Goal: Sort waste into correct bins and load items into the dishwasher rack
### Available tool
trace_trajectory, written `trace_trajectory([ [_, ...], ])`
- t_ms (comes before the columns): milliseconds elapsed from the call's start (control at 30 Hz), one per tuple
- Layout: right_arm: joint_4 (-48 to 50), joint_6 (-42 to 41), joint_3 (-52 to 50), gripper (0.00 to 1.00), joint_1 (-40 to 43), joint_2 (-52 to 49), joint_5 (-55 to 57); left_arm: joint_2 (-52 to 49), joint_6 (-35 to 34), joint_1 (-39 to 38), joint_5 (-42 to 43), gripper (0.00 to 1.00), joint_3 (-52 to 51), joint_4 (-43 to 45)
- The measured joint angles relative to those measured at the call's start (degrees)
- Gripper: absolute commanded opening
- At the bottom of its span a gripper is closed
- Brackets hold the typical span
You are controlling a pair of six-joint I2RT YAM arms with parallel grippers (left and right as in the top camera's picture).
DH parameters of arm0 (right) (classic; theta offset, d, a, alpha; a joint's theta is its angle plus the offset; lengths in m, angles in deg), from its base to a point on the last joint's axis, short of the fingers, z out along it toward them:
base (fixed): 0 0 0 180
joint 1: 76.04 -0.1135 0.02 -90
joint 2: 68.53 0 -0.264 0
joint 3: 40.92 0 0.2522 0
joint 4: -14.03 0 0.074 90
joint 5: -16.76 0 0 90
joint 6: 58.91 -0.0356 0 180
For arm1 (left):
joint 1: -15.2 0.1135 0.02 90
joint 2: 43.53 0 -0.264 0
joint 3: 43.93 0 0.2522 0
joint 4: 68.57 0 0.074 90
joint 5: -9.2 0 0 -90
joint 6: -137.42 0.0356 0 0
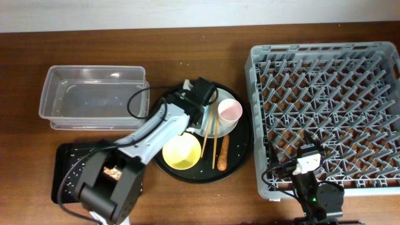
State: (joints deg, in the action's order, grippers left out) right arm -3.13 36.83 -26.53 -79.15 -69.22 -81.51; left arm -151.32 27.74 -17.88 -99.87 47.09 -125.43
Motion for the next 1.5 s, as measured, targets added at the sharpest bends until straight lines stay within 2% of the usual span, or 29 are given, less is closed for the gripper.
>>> trace_trajectory([
  [67,0.0,0.0,0.0,0.98,0.0,0.0,0.0,4.0,0.0,2.8,-0.1,0.00,2.9,-1.9],
  [167,0.0,0.0,0.0,0.98,0.0,0.0,0.0,13.2,0.0,10.9,-0.5,0.00,5.4,-2.1],
  [267,0.0,0.0,0.0,0.98,0.0,0.0,0.0,14.1,-0.1,20.4,0.2,0.00,5.8,-2.9],
  [300,0.0,0.1,0.0,0.98,0.0,0.0,0.0,13.9,-0.2,23.1,1.4,0.14,5.7,-3.1],
  [333,0.0,0.0,0.0,0.98,0.0,0.0,0.0,13.7,-0.6,26.4,2.6,0.52,5.7,-3.3],
  [367,0.0,0.0,0.0,0.98,0.0,0.0,0.0,13.5,-1.3,28.9,3.3,0.68,5.4,-3.3],
  [433,0.0,0.0,0.0,0.98,0.0,0.0,0.0,12.9,-1.2,31.2,4.3,0.74,4.7,-3.4],
  [500,0.0,0.0,0.0,0.98,0.0,0.0,0.0,11.7,-1.5,32.1,5.2,0.74,4.2,-3.4],
  [600,0.0,0.0,0.0,0.98,0.0,0.0,0.0,11.6,-1.5,32.1,7.3,0.60,4.0,-3.6],
  [633,0.0,0.0,0.0,0.98,0.0,0.0,0.0,11.6,-1.7,32.1,10.2,0.49,3.9,-4.5],
  [667,0.0,0.0,0.0,0.98,0.0,0.0,0.0,11.6,-1.6,31.9,12.3,0.43,3.9,-5.0],
  [767,0.0,0.0,0.0,0.98,0.0,0.0,0.0,11.6,-1.4,29.2,14.8,0.34,3.9,-9.1],
  [967,0.0,0.0,0.0,0.98,0.0,0.0,0.0,11.6,-1.3,17.7,15.8,0.34,3.7,-12.0],
  [1033,0.0,0.0,0.0,0.98,0.0,0.0,0.0,11.6,-2.1,16.1,15.7,0.34,2.1,-11.2],
  [1367,0.0,0.0,0.0,0.98,0.0,0.0,0.0,11.6,-4.4,12.2,15.6,0.35,-15.6,9.7],
  [1500,0.0,0.0,0.0,0.98,0.0,0.0,0.0,11.5,-4.7,12.2,14.3,0.47,-18.5,13.6],
])
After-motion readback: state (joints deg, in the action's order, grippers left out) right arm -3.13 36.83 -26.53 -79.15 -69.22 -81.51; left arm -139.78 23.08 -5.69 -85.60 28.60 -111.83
